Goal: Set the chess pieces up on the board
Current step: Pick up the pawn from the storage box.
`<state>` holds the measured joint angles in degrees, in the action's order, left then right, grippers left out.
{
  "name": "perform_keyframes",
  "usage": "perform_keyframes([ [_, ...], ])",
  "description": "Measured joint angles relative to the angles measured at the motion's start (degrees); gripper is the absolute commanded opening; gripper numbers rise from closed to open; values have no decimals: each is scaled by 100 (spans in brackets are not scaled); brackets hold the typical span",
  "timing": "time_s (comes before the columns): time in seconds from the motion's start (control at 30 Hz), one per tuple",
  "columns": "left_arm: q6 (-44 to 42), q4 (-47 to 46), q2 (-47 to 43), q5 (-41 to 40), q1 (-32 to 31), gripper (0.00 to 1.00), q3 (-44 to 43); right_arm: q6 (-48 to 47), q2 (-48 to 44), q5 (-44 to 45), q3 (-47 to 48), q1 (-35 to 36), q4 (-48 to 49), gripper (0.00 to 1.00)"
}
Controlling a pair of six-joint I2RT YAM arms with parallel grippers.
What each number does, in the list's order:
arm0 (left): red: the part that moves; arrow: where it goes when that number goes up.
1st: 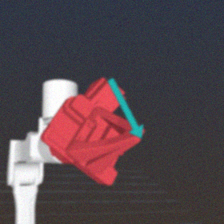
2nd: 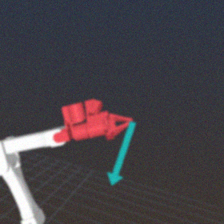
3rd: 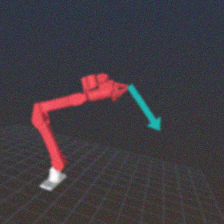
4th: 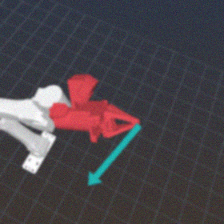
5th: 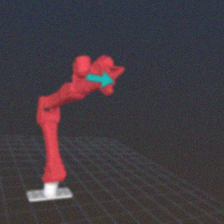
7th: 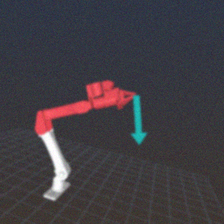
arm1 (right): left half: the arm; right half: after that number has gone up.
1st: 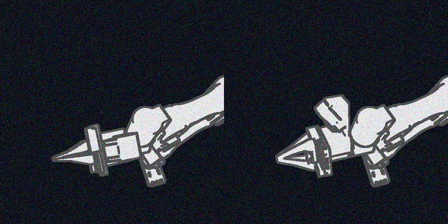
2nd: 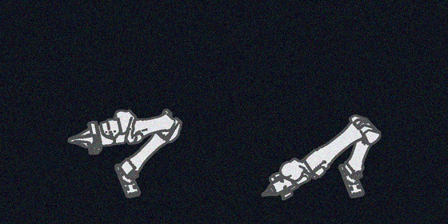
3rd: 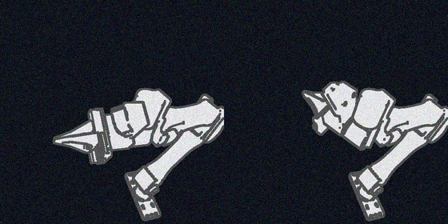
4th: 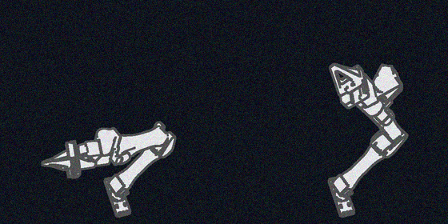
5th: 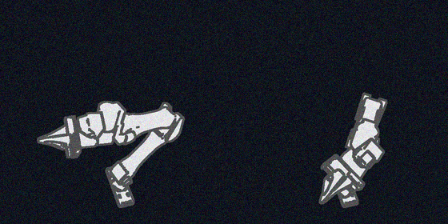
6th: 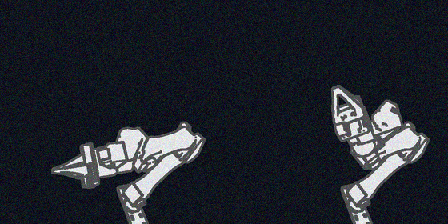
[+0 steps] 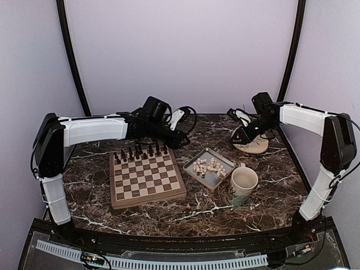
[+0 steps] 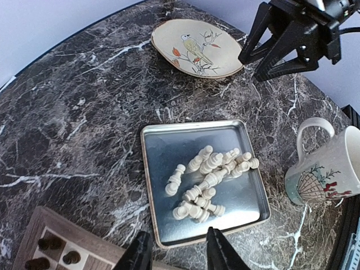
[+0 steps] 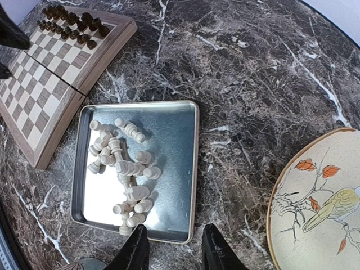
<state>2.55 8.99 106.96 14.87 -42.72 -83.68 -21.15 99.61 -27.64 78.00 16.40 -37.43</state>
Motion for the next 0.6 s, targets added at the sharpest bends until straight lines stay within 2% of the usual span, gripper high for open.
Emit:
perform_keyframes([
  [0.07,-52,181,551,-70,-94,35,-535,-48,-83,-50,-129,4,13,32],
  [0.27,-59,599,1209,-48,-188,36,-1001,-118,-868,-173,-879,4,42,32],
  [0.6,-92,1213,1283,-164,-192,36,-1279,-138,-1891,-256,-1537,-59,234,34],
])
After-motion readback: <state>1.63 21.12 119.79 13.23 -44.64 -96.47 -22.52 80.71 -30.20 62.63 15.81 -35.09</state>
